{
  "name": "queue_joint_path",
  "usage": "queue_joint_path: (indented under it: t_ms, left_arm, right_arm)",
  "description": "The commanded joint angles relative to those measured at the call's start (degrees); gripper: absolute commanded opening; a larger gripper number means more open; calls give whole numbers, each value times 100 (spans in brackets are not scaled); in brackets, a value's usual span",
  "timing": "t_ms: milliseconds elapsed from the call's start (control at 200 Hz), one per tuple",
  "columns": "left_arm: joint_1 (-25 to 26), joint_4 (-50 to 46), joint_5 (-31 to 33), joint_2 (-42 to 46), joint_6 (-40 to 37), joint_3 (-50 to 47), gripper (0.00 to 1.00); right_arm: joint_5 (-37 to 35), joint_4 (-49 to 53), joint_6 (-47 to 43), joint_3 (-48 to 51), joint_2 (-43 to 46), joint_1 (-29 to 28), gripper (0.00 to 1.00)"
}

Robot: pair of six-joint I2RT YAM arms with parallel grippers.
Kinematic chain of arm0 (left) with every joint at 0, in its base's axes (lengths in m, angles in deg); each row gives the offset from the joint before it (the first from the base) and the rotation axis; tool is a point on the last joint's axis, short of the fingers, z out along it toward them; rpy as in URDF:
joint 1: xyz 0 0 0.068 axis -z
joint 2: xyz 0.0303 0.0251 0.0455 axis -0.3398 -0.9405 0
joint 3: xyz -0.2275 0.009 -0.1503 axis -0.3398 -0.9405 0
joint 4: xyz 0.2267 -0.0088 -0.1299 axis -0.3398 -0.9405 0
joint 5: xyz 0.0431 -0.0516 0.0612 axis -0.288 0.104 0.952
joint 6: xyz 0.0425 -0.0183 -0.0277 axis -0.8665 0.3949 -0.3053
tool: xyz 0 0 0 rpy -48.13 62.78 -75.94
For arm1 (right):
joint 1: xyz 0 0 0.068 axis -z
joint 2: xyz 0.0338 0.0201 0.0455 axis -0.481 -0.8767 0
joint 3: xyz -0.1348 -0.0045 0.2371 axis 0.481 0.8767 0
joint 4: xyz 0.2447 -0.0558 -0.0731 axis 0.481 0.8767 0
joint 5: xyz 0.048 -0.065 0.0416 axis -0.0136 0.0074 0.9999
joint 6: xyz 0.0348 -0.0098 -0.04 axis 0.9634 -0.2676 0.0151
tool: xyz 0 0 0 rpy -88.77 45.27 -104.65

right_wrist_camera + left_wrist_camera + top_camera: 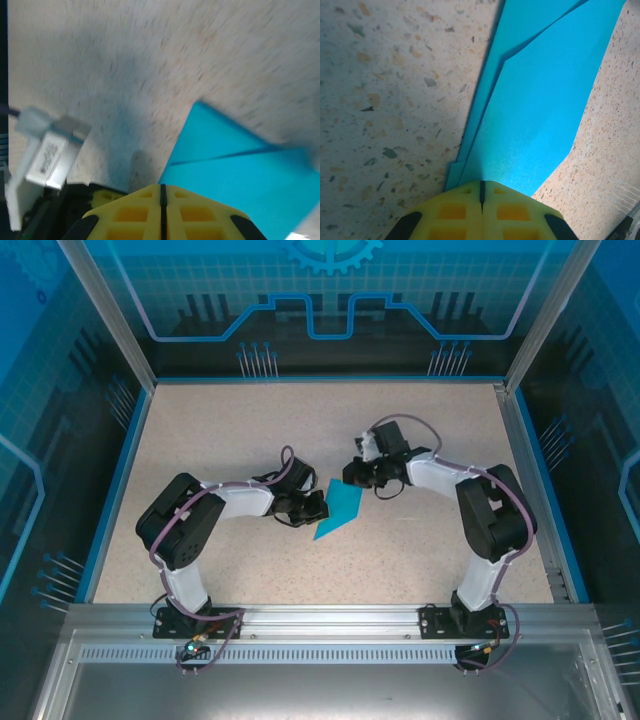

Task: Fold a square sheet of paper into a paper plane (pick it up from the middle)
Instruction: Fourth fold the wing at the center of the table.

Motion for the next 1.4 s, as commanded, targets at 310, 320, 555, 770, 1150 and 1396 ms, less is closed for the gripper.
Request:
queue_joint_path:
  t_ms: [310, 320, 555, 770, 1150, 1396]
  left_arm:
    - [-29, -743, 143, -234, -68, -164, 0]
    - [-18, -742, 140, -234, -65, -168, 0]
    - [-20, -742, 96, -216, -86, -177, 0]
    - [-15, -697, -28, -182, -118, -19, 0]
    - [-24, -674, -173, 636, -96, 829, 31]
    - [-366, -794, 401, 1198, 61, 391, 47]
  right_arm:
    - [199, -246, 228, 241, -743, -54, 7]
    - [180, -245, 222, 244, -760, -33, 7]
    - [12, -179, 176, 121, -1127, 697, 7]
    - [-191, 201, 1, -286, -858, 1117, 8]
    - [-188, 366, 275, 263, 494, 754, 28]
    - [25, 57, 938, 682, 691, 277, 45]
